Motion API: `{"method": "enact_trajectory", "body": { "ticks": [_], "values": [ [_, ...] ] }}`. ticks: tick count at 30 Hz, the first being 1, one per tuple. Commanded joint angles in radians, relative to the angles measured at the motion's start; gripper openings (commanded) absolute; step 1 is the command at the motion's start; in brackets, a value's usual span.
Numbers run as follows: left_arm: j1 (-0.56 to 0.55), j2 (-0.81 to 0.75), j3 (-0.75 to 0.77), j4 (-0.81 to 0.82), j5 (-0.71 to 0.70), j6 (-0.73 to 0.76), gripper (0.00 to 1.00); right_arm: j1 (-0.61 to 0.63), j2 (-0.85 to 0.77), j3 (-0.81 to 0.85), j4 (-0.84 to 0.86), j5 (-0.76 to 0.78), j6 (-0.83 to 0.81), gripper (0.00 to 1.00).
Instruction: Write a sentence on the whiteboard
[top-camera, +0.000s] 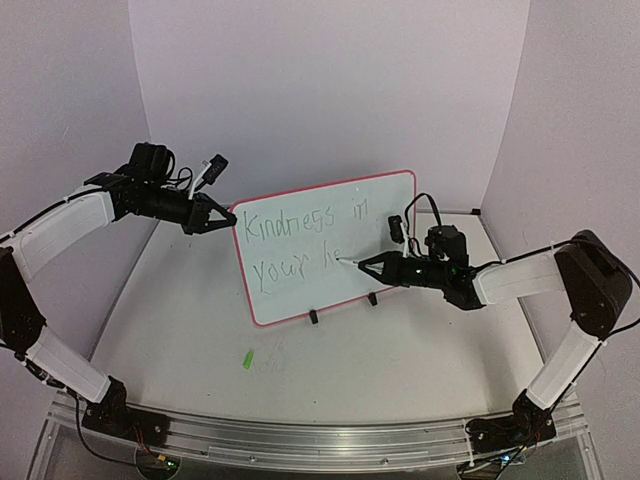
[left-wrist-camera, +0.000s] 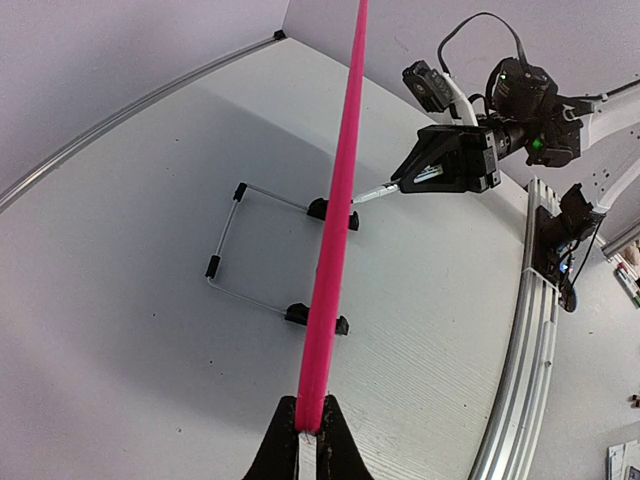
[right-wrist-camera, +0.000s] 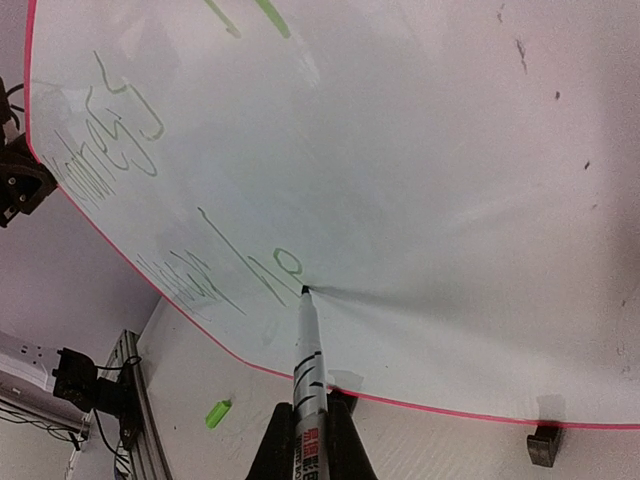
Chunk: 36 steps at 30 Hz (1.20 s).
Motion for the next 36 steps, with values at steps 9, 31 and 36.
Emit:
{"method": "enact_trajectory", "body": {
  "ticks": [9,31,36],
  "values": [
    [-0.015,-0.024,0.006,-0.005,0.017,0.013,0.00,-0.006,-0.041,-0.025,0.029,0.093,0.005,0.00],
    [-0.018,-0.022,0.006,-0.005,0.017,0.012,0.00,-0.030,-0.092,-0.036,0.029,0.026,-0.001,0.00],
    [-0.019,-0.021,0.006,-0.005,0.017,0.012,0.00,-0.037,-0.071,-0.017,0.029,0.017,-0.002,0.00]
  ]
}}
